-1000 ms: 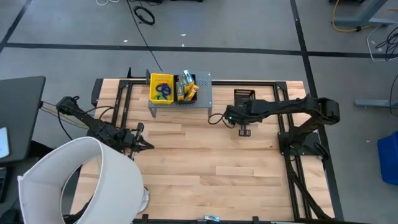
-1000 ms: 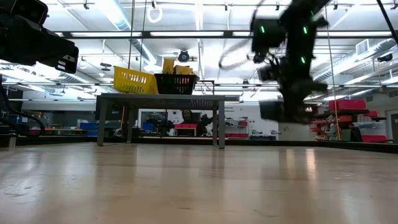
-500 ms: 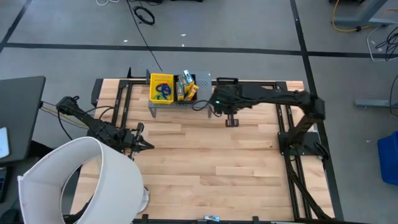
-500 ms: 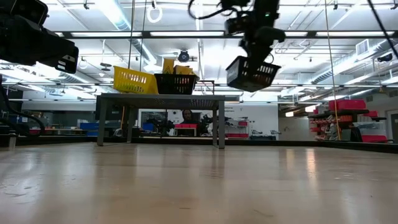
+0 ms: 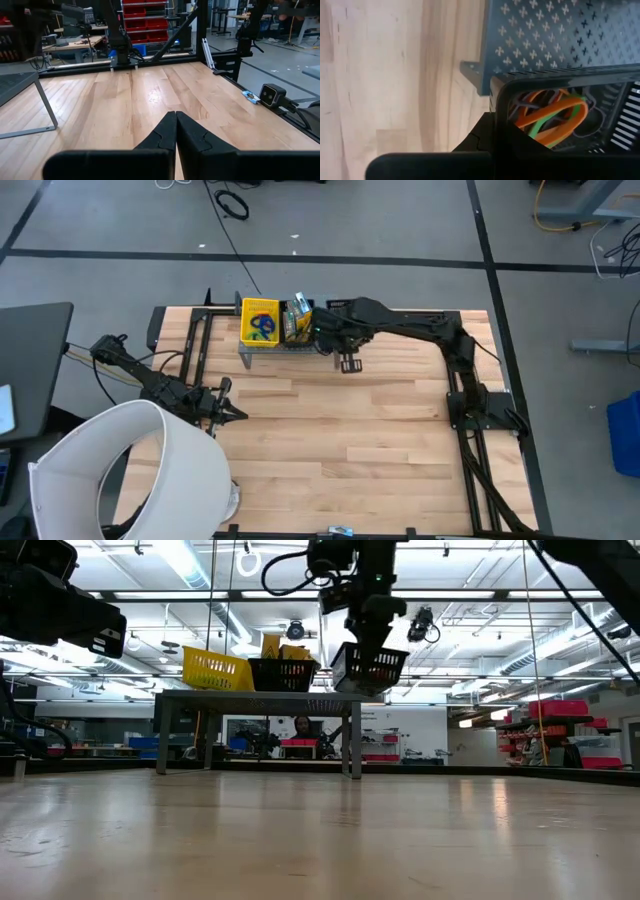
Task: Pick & Place Office Desk Supplies
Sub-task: Put the black bin on the shelf
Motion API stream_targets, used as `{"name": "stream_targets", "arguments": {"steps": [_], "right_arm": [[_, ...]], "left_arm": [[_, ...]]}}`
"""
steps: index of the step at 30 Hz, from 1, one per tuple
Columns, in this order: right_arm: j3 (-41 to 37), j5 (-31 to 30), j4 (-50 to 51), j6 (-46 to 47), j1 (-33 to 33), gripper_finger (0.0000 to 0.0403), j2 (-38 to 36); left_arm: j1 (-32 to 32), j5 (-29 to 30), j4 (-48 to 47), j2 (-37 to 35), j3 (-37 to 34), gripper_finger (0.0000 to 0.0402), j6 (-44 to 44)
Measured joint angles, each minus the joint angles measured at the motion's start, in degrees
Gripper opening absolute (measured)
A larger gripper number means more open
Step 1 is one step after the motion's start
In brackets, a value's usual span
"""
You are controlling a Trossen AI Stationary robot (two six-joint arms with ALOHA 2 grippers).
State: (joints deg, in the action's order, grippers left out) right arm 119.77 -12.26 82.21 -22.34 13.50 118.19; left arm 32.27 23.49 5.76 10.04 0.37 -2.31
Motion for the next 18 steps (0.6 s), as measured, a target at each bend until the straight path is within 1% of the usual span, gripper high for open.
{"name": "stream_targets", "arguments": {"steps": [6, 18], "right_arm": [[3.67, 1.79, 0.87, -1.95, 0.62, 0.0, 3.35], [3.97, 1.83, -0.66, -4.76, 0.57, 0.0, 3.85]], "left_arm": [[0.0, 0.0, 0.0, 0.0, 0.0, 0.0008, -0.02], [0.0, 0.0, 0.0, 0.01, -0.01, 0.0008, -0.15]]}}
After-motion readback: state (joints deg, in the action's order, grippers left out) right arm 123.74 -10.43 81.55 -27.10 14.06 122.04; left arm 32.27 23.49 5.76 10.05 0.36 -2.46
